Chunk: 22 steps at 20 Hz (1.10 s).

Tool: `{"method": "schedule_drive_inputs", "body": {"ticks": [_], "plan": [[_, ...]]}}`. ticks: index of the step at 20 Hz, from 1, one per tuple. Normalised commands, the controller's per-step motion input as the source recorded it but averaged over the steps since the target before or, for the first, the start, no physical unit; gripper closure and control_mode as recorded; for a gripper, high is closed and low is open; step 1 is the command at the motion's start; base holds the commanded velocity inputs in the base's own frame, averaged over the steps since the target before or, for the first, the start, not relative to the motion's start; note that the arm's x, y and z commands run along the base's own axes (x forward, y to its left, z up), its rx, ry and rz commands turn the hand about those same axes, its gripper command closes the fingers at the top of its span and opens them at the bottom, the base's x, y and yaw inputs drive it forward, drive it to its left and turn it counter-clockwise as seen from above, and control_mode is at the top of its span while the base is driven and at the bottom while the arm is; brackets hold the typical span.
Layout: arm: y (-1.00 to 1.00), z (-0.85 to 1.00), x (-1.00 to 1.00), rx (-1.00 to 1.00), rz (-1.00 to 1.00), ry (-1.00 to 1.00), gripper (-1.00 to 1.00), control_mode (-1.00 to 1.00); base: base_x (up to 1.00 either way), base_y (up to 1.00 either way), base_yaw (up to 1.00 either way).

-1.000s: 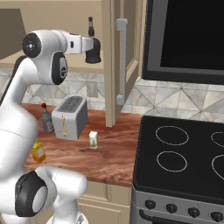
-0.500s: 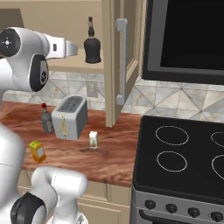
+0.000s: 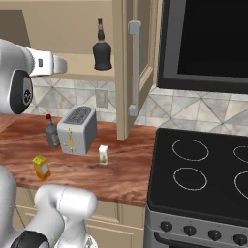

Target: Sort all alcoholic drinks to one cabinet, and non-alcoholic drinks to the other.

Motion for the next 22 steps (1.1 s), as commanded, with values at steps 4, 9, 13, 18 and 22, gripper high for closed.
{"method": "schedule_drive_inputs", "body": {"ticks": [4, 9, 13, 18, 22], "plan": [[0.41, -0.25, -0.22, -0.03, 0.00, 0.13, -1.00, -1.00, 0.00, 0.00, 0.00], [0.34, -0.23, -0.17, -0.02, 0.00, 0.15, -1.00, -1.00, 0.00, 0.00, 0.00], [0.21, -0.21, -0.07, 0.00, 0.01, 0.14, -1.00, -1.00, 0.00, 0.00, 0.00], [0.16, -0.26, -0.02, -0.03, 0.01, 0.14, -1.00, -1.00, 0.00, 0.00, 0.00], [0.14, -0.29, 0.00, -0.04, 0.01, 0.14, -1.00, -1.00, 0.00, 0.00, 0.00]]}}
